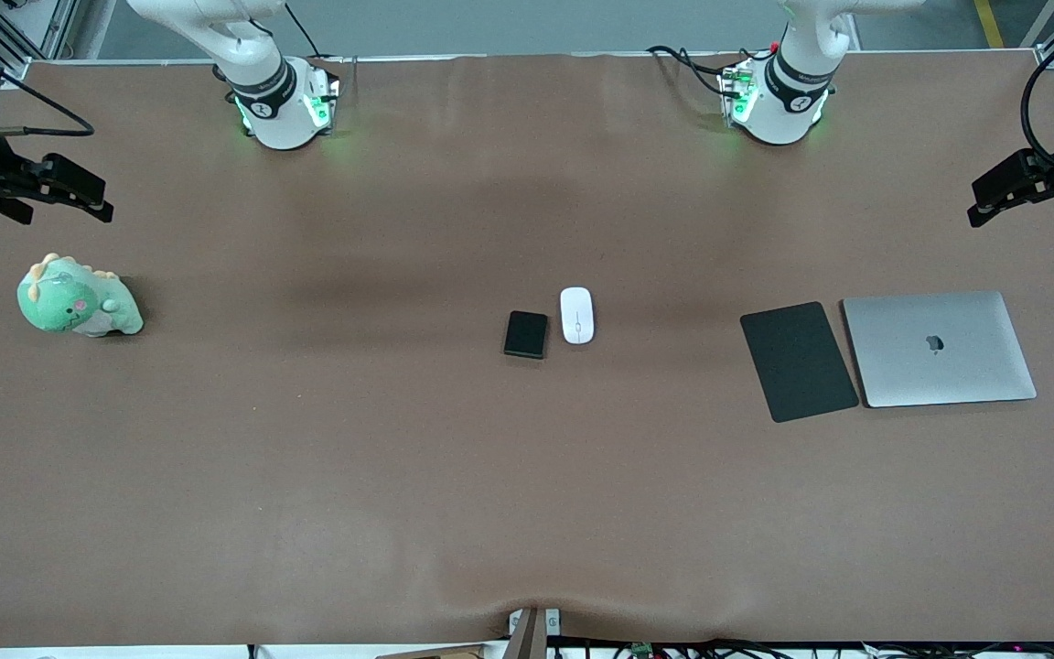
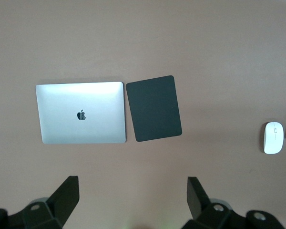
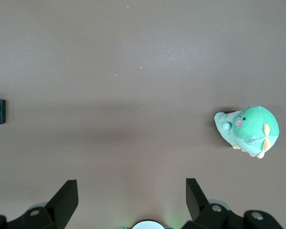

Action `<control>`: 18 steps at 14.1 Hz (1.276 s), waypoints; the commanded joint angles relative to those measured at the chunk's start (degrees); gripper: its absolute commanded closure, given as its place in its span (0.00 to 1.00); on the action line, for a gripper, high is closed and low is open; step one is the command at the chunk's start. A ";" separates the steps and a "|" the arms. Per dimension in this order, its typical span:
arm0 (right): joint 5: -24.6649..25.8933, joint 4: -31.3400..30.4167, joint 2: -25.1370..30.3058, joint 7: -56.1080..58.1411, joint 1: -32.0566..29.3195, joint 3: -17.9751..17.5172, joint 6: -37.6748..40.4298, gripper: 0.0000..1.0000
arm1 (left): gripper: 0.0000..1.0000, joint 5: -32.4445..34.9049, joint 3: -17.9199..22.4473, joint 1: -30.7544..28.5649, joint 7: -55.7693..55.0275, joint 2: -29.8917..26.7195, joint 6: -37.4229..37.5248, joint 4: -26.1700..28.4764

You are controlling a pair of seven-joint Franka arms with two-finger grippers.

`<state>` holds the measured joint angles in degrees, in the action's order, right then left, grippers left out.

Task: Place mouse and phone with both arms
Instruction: 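Move the left gripper toward the white mouse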

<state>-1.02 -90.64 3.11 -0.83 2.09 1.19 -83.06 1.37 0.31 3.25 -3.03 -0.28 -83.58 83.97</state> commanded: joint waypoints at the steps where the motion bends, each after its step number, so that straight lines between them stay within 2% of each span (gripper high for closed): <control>1: -0.57 -0.41 0.41 -0.93 0.20 -0.13 -0.26 0.00 | 0.00 -0.76 -0.05 0.09 -0.05 -0.24 1.05 -0.65; 10: -0.57 -0.33 0.23 -0.93 0.20 -0.22 -0.78 0.00 | 0.00 -1.37 -1.19 0.97 -2.86 1.42 0.79 -0.03; 14: -0.57 -0.41 0.32 -0.67 0.02 -0.13 -1.49 0.00 | 0.00 -3.74 -4.69 0.88 -4.61 2.22 -3.42 4.52; 18: -0.57 -0.41 0.23 -0.49 -0.07 -0.13 -1.66 0.00 | 0.00 -3.57 -9.35 1.06 -11.28 3.00 -8.96 8.40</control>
<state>-1.02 -90.70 3.03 -0.83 2.14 1.14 -84.33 -1.37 -7.33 4.41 -11.49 3.25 -90.17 90.21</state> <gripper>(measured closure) 0.000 0.000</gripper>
